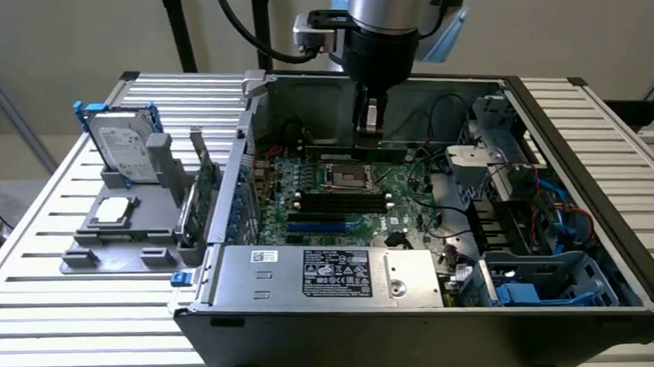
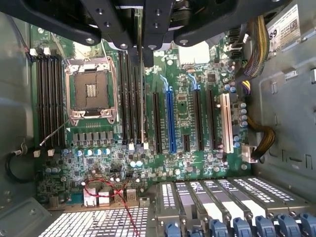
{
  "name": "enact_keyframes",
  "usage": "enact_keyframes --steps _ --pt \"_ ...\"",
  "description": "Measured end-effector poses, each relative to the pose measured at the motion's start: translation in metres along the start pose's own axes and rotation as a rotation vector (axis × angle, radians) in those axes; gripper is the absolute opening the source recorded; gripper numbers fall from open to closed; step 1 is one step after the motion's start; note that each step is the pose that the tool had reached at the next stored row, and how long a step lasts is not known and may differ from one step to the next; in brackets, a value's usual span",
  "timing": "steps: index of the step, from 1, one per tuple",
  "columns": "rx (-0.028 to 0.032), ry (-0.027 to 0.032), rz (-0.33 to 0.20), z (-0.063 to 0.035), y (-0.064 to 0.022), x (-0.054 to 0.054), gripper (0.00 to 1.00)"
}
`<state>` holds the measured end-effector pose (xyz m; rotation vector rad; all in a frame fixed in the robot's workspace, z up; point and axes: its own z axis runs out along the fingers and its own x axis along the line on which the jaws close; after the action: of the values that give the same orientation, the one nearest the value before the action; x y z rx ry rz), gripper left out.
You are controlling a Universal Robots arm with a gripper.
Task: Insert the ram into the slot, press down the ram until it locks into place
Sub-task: 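Insert the ram into the slot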
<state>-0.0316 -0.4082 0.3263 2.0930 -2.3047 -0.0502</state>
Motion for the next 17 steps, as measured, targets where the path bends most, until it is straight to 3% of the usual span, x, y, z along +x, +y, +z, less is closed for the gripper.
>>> enact_keyframes --steps 17 --pt "0.0 -0.0007 0.012 0.0311 0.0001 0.0 0.14"
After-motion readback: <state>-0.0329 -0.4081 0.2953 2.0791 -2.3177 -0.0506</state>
